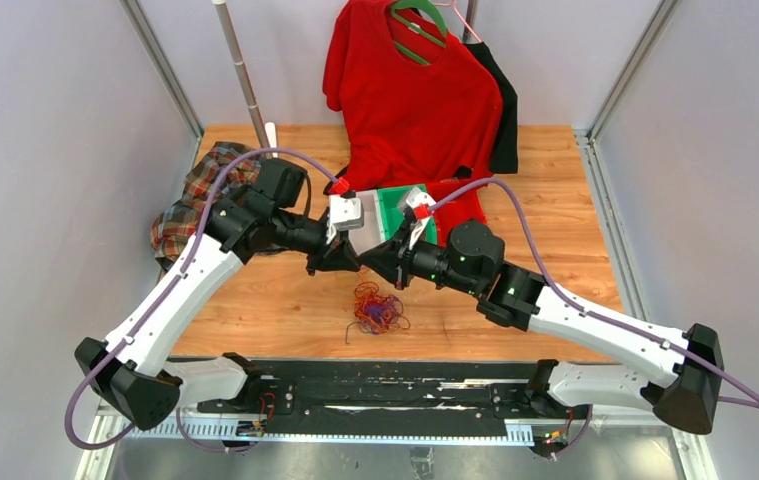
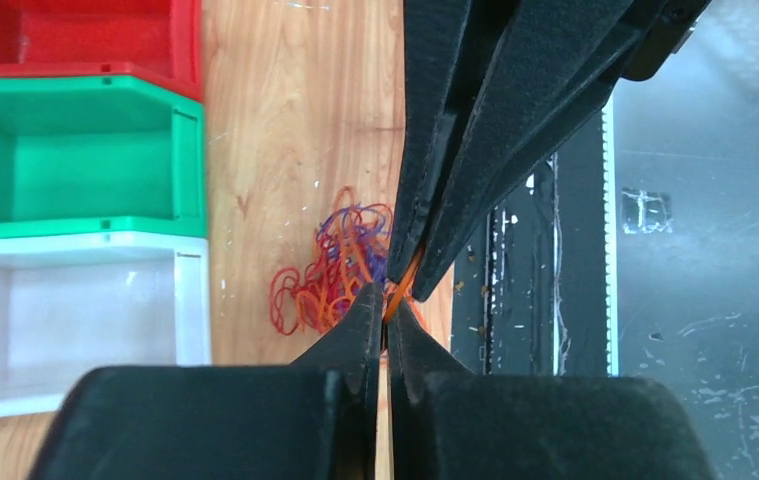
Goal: Untangle the cables
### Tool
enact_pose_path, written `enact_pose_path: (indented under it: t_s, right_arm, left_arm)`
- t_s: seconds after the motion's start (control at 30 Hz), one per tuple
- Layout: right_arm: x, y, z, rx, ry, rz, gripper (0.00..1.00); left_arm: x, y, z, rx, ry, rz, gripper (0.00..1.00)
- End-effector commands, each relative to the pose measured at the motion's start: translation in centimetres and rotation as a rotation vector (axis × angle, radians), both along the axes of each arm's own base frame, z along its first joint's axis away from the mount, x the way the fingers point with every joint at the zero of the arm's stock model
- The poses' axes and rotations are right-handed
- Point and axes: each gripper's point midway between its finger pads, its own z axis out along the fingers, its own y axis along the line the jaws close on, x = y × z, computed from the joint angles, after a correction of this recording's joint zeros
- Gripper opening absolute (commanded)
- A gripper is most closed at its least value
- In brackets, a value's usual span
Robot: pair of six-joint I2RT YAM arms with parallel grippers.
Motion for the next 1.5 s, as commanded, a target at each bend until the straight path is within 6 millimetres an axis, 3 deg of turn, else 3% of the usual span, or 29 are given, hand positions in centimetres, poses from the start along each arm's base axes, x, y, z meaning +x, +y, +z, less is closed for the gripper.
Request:
enact_pose_path:
  t_s: [0.0, 0.1, 0.17, 0.23, 0.37, 0.57, 1.0, 1.2, 1.47]
  right_arm:
    - [1.1, -1.6, 3.0, 0.093, -0.036, -0.092, 0.10]
    - [2.3, -3.6, 1.5, 0.084, -0.044, -0.210, 0.49]
    - [2.7, -4.7, 0.9, 0.085, -0.055, -0.259, 0.63]
    - [2.8, -5.2, 0.2, 0.085, -0.072, -0.271, 0.70]
    - [2.7, -4.9, -0.6, 0.072, -0.101, -0.247, 0.72]
    - [1.7, -2.3, -1.7, 0.062, -0.102, -0.136, 0.73]
    - [5.1, 3.3, -2.7, 0.113, -0.104, -0.152, 0.73]
    - [6.1, 5.1, -5.2, 0.128, -0.043, -0.166, 0.66]
    - [6.8, 4.7, -9.4, 0.081, 0.017, -0.219, 0.61]
  left_arm:
    - [1.2, 0.3, 1.7, 0.010, -0.049, 0.089, 0.01]
    - [2.1, 0.7, 2.5, 0.013, -0.063, 0.184, 0.01]
    - [2.2, 0.8, 3.3, -0.005, -0.064, 0.216, 0.01]
    - [1.9, 0.7, 4.5, -0.034, -0.057, 0.224, 0.01]
    - [1.6, 0.5, 7.2, -0.087, -0.059, 0.239, 0.01]
    - [1.5, 0.3, 10.9, -0.153, -0.091, 0.253, 0.01]
    - [0.4, 0.1, 15.1, -0.242, -0.106, 0.237, 0.01]
    - [-0.3, 0.2, 17.1, -0.283, -0.123, 0.228, 0.01]
    - [-1.2, 0.7, 20.1, -0.336, -0.191, 0.216, 0.01]
